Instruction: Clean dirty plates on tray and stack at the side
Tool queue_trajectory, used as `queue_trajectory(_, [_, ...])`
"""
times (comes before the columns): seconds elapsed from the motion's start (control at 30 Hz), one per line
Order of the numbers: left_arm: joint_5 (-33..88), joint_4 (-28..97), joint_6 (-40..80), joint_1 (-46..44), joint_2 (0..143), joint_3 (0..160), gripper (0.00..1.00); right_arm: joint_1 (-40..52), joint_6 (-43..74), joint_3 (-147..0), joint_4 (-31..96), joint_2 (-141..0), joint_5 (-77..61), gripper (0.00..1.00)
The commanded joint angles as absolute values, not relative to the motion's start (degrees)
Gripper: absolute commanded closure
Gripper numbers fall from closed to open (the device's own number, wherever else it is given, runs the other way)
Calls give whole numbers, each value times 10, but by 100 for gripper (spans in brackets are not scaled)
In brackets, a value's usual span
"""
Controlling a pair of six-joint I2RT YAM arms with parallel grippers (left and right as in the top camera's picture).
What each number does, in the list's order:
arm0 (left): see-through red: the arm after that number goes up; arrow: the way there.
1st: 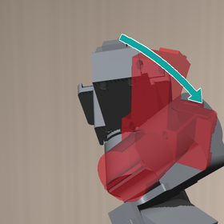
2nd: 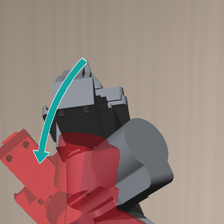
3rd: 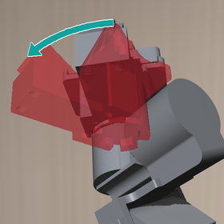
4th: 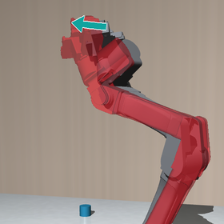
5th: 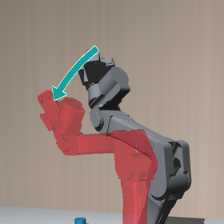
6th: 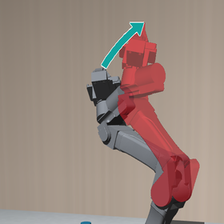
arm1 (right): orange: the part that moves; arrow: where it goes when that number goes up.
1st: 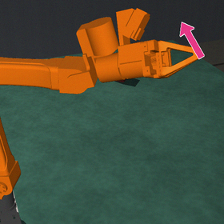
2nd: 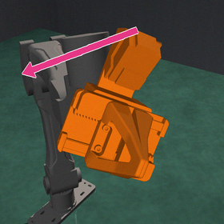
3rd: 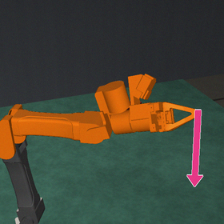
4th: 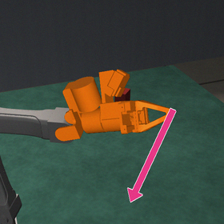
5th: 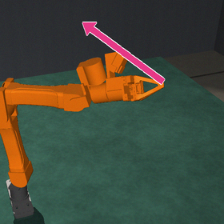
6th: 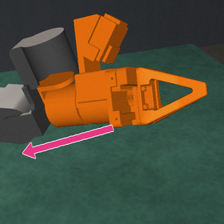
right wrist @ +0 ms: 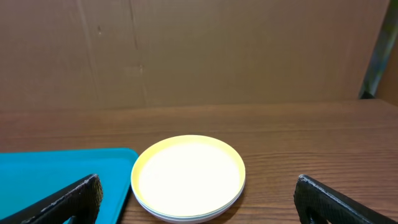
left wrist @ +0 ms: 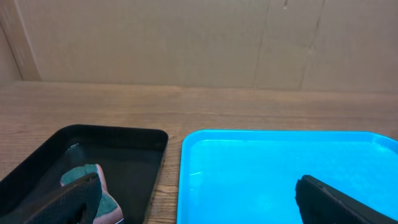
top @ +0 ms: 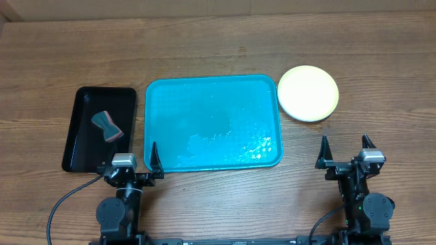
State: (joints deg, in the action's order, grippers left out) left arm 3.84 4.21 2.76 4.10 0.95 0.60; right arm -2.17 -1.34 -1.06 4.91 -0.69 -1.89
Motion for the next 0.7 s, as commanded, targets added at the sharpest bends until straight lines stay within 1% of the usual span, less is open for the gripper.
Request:
queue_trajectory(0.0, [43, 42, 17, 37, 3, 3, 0, -23, -15, -5, 49, -2, -9, 0])
queue_trajectory(0.23, [43, 42, 17, 37, 3, 3, 0, -23, -19, -5, 49, -2, -9, 0])
queue_trajectory(0.43, [43, 42, 17, 37, 3, 3, 0, -23, -65, -5, 49, -2, -9, 0])
queue_trajectory(0.67, [43, 42, 17, 37, 3, 3, 0, -23, -63, -5, 48, -2, -9, 0])
